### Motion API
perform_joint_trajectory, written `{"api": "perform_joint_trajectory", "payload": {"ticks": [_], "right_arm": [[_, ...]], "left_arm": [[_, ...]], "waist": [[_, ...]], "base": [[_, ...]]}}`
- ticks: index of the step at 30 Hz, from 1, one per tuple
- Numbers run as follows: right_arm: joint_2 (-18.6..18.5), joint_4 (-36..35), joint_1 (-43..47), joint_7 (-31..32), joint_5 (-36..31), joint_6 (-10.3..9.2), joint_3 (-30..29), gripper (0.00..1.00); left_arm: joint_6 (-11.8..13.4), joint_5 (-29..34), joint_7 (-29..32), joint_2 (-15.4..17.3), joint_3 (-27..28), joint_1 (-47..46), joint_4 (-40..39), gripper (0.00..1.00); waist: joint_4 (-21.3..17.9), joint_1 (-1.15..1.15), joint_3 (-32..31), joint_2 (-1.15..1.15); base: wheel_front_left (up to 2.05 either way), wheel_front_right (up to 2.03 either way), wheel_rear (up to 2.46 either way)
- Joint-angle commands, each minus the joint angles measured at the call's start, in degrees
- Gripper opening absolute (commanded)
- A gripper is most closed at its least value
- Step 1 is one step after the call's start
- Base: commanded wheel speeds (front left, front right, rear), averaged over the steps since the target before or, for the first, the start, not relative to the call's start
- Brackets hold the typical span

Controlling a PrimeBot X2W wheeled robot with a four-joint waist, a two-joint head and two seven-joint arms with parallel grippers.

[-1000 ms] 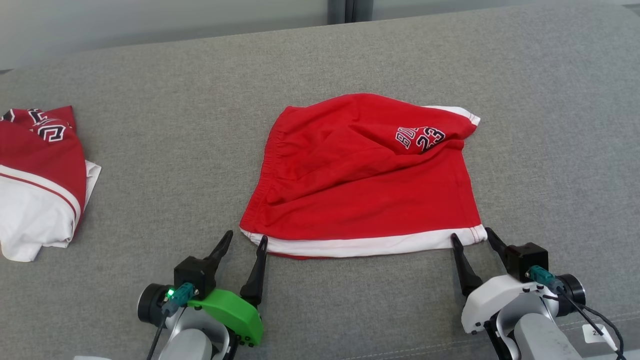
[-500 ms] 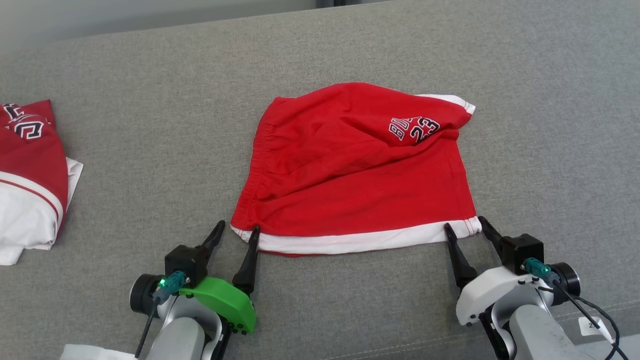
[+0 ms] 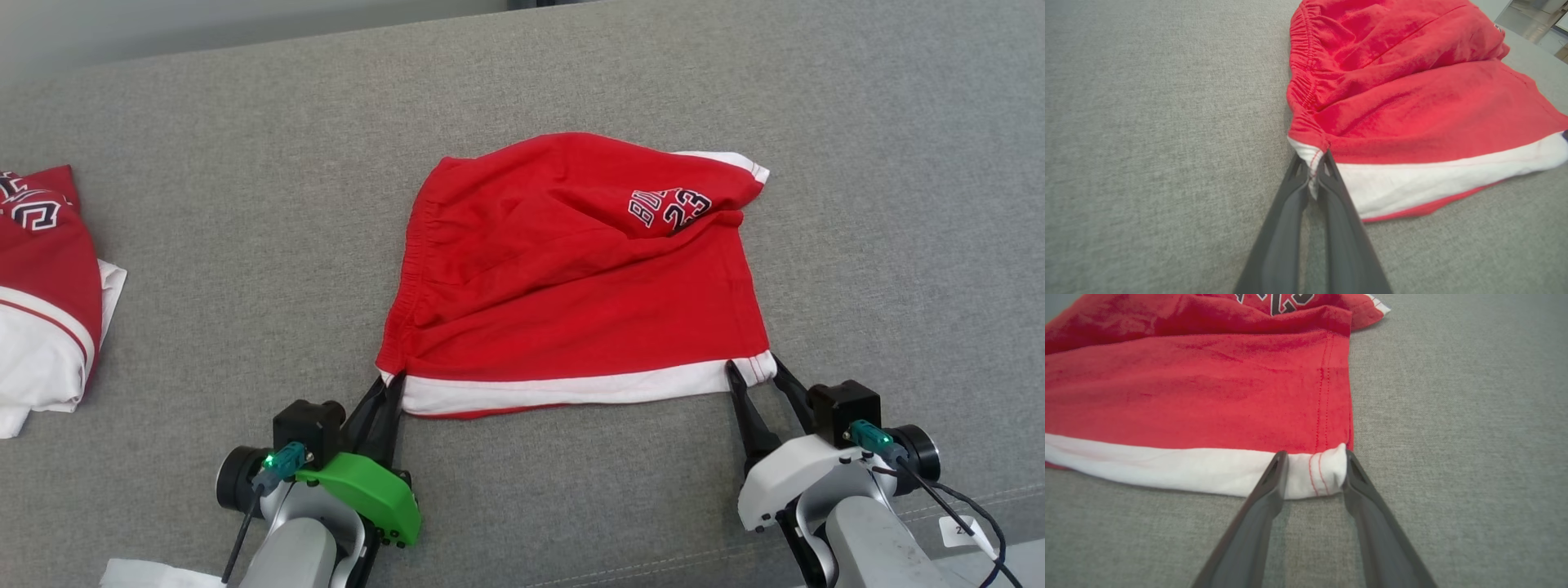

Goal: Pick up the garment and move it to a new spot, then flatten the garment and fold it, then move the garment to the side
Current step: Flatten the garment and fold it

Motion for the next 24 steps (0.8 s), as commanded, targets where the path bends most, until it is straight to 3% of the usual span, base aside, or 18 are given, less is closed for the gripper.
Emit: {"api": "perform_joint_trajectory", "payload": {"ticks": [1, 3, 7, 8, 9, 16, 24], "right_arm": [[-0.12, -0.24, -0.42, -0.01, 0.24, -0.08, 0.08, 0.66], [-0.12, -0.25, -0.31, -0.01, 0.11, -0.08, 0.08, 0.62], [-0.12, 0.00, -0.20, -0.01, -0.15, -0.08, 0.01, 0.31], [-0.12, 0.05, -0.21, -0.01, -0.21, -0.08, -0.02, 0.08], [-0.13, 0.09, -0.20, -0.01, -0.25, -0.08, -0.06, 0.00], [-0.14, 1.04, 1.66, -0.01, -0.09, -0.08, -0.69, 0.00], [-0.17, 2.40, 7.61, -0.01, 0.66, -0.09, -2.00, 0.00]], "left_arm": [[-0.14, -0.19, -0.02, 0.53, 0.00, -0.73, -0.20, 0.00], [-0.14, -0.27, -0.02, 0.54, -0.01, -0.53, -0.22, 0.00], [-0.14, -0.23, -0.02, 0.48, -0.31, -0.28, -0.13, 0.00], [-0.14, -0.17, -0.02, 0.49, -0.19, -0.28, -0.26, 0.00], [-0.14, -0.07, -0.02, 0.47, -0.13, -0.22, -0.37, 0.00], [-0.14, 0.12, -0.02, 0.25, -0.06, 2.68, 0.25, 0.00], [-0.13, -0.18, -0.02, -0.38, -0.33, 8.95, 2.22, 0.00]], "waist": [[0.04, 0.00, -0.02, 0.00], [0.13, 0.00, -0.09, 0.00], [0.33, 0.00, -0.26, 0.00], [0.40, 0.00, -0.31, 0.00], [0.47, 0.00, -0.42, 0.00], [0.77, 0.00, -3.69, 0.00], [1.56, 0.00, -13.05, 0.00]], "base": [[0.00, 0.00, 0.00], [0.00, 0.00, 0.00], [0.00, 0.00, 0.00], [0.00, 0.00, 0.00], [0.00, 0.00, 0.00], [0.00, 0.00, 0.00], [0.00, 0.00, 0.00]]}}
